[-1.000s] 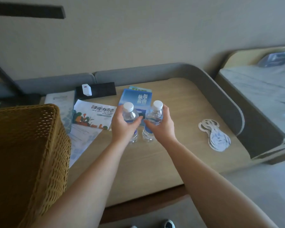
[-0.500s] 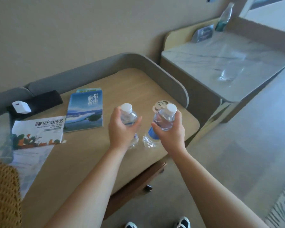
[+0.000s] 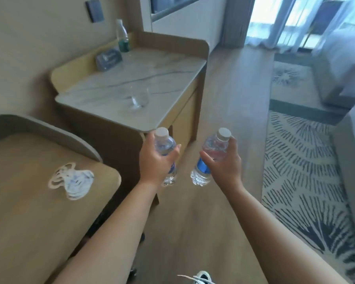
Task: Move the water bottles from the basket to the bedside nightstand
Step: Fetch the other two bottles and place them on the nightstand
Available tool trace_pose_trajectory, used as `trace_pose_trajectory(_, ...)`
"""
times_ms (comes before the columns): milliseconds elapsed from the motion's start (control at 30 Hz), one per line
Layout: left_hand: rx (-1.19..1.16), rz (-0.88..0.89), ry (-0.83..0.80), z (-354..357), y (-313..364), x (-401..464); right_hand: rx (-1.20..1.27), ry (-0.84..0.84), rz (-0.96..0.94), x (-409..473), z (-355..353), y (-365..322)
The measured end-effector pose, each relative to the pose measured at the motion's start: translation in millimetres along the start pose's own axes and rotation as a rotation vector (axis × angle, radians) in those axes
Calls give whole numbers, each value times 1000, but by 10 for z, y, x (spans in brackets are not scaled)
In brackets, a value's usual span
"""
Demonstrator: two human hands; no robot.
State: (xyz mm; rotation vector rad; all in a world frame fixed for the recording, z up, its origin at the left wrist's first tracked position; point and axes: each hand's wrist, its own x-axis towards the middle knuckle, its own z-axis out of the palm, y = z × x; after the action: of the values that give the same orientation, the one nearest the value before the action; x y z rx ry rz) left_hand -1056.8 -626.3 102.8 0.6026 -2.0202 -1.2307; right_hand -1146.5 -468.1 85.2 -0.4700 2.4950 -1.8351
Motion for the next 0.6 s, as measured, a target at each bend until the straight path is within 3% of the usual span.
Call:
trace_pose_trajectory(267,-110,15,-282,1918,488,255,-57,298,100,727,-1424,738)
trace_pose_trajectory(600,-149,61,-516,3819,683,930,-166,487,156,2015,-2380,1459)
